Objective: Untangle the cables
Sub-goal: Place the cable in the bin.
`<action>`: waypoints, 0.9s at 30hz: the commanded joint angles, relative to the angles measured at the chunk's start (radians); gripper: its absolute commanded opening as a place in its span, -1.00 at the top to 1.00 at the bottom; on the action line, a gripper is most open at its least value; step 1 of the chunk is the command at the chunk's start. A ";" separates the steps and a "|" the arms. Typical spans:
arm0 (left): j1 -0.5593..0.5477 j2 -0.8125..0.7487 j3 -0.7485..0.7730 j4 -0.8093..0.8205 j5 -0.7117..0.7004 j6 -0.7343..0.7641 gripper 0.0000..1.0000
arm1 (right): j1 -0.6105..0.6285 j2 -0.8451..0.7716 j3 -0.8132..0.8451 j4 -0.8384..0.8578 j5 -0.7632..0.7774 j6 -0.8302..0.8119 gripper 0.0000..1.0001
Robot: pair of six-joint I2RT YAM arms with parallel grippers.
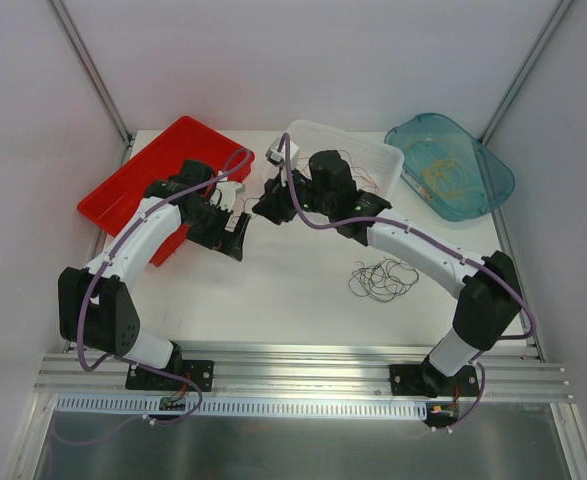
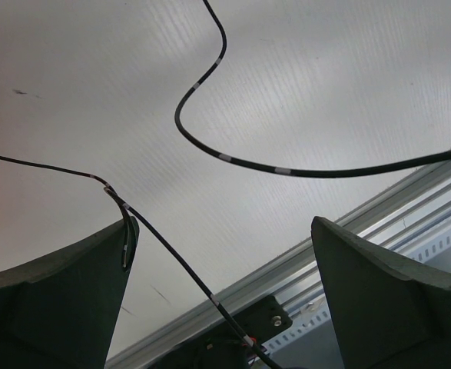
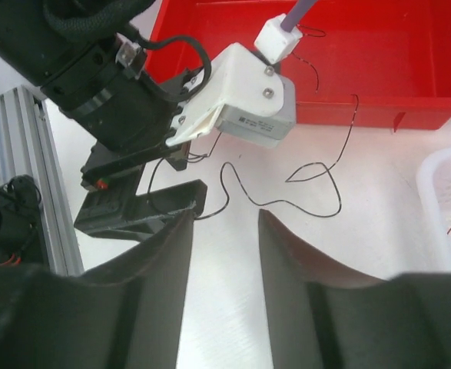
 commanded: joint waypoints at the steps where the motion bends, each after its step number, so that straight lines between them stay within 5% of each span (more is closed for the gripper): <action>1: -0.010 -0.010 0.027 -0.020 -0.028 -0.016 -0.93 | 0.023 -0.062 0.024 -0.054 -0.041 -0.089 0.11; 5: -0.010 0.002 0.034 -0.031 -0.035 -0.033 -0.93 | 0.062 -0.062 0.055 -0.175 0.002 -0.163 -0.21; 14: -0.015 0.004 0.057 -0.045 -0.039 -0.042 -0.94 | 0.118 -0.036 0.079 -0.143 0.132 -0.147 -0.74; 20: -0.018 0.004 0.051 -0.051 -0.047 -0.042 -0.94 | 0.146 -0.024 0.098 -0.108 0.241 -0.121 -0.96; 27: -0.024 -0.005 0.056 -0.055 -0.053 -0.042 -0.95 | 0.155 0.042 0.168 -0.140 0.265 -0.122 -0.99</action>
